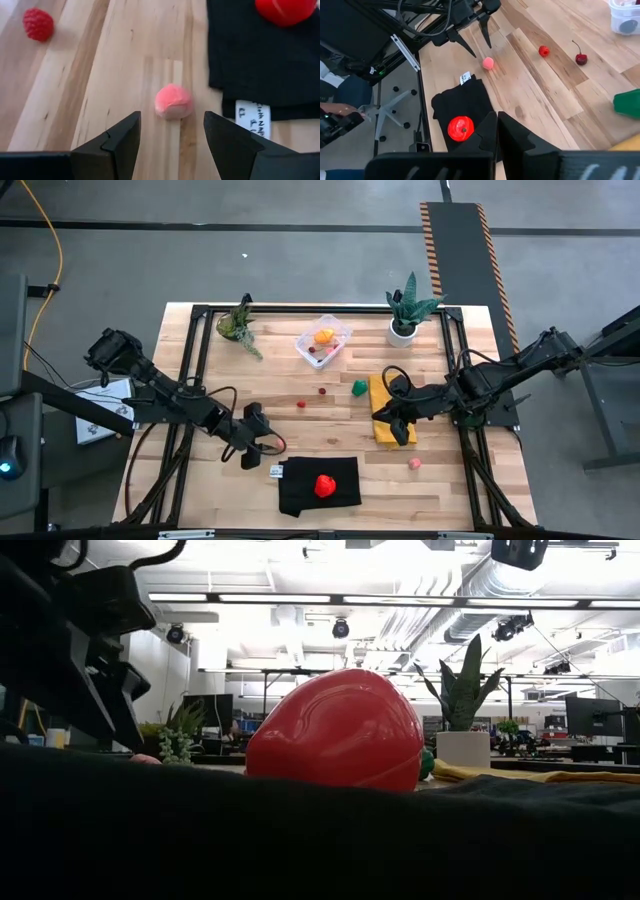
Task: Pick and placing Produce into tupperware
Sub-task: Put the left pink peach into the transparent bin
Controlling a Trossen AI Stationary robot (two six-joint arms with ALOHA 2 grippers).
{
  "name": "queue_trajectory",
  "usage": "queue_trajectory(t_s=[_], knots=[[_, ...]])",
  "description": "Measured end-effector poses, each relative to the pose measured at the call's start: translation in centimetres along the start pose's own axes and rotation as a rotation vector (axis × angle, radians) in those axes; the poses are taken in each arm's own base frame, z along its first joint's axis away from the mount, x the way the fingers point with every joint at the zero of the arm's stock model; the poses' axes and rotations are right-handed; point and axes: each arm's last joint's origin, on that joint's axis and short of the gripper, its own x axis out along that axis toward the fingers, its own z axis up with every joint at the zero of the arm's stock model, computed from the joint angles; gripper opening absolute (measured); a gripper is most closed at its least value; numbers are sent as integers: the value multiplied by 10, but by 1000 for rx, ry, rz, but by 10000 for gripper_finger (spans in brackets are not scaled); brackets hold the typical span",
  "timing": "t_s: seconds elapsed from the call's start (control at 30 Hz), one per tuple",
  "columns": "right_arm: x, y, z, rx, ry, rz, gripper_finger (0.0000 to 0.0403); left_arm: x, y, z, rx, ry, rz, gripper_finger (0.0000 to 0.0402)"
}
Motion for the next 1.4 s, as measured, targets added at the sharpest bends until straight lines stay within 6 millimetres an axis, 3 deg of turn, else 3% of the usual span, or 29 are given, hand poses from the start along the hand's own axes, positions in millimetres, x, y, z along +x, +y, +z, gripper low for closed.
queue_trajectory(t_s=[1.4], knots=[[0, -1, 1, 8, -27, -25, 5, 33, 1, -3, 19, -9, -2, 207]])
